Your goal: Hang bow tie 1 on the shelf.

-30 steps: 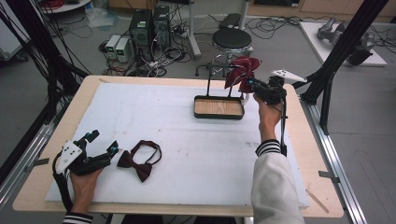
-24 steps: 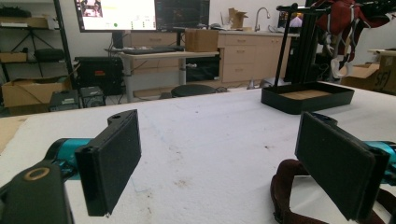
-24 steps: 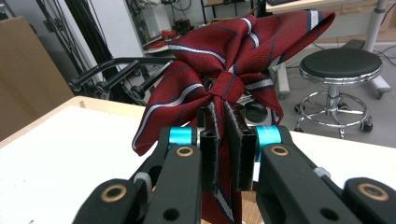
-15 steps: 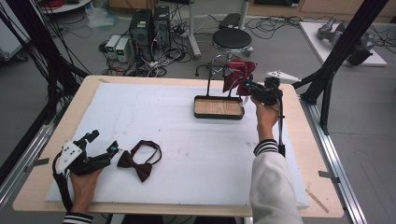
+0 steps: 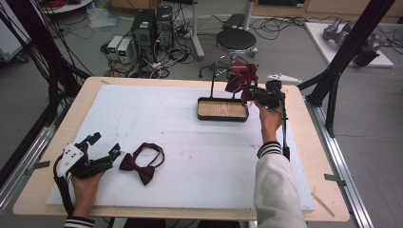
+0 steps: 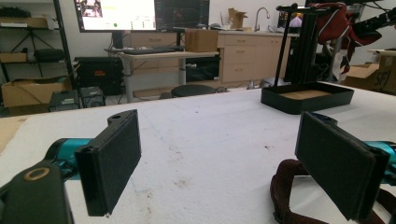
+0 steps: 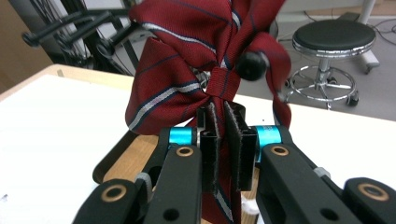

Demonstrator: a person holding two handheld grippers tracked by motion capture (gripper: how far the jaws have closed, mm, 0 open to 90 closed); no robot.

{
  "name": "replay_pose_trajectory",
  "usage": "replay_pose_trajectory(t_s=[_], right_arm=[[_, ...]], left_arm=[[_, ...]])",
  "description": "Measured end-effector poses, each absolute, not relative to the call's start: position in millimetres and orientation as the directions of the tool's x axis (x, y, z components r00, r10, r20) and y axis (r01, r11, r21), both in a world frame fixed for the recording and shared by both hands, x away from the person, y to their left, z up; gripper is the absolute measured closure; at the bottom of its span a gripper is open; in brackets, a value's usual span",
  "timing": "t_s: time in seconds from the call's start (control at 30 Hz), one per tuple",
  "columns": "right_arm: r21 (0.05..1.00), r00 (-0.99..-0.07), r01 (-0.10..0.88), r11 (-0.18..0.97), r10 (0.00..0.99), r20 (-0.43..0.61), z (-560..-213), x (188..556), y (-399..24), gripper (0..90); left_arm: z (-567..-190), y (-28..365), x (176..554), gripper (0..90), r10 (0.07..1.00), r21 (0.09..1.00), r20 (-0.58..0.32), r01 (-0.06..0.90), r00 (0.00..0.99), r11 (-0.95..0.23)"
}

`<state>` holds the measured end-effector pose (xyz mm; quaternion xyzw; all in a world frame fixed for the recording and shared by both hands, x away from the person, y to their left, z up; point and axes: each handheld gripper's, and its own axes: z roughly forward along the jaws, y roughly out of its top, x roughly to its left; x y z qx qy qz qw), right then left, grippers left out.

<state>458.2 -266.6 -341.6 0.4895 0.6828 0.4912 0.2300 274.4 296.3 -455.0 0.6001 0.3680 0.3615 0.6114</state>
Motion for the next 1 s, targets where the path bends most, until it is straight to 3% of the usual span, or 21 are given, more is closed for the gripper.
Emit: replay_pose_trajectory(t_s=[0.77, 1.0], right_arm=[[0.804, -0.392, 0.582, 0.122, 0.909, 0.145, -363, 466, -267, 84.5], [0.806, -0.393, 0.579, 0.123, 0.908, 0.143, -363, 467, -267, 83.4]], left_arm=[[-455, 296, 274, 14.8, 0.884, 1.0, -0.017, -0.001, 0.468, 0.019], [-455, 296, 274, 14.8, 0.884, 1.0, -0.016, -0.001, 0.468, 0.019]])
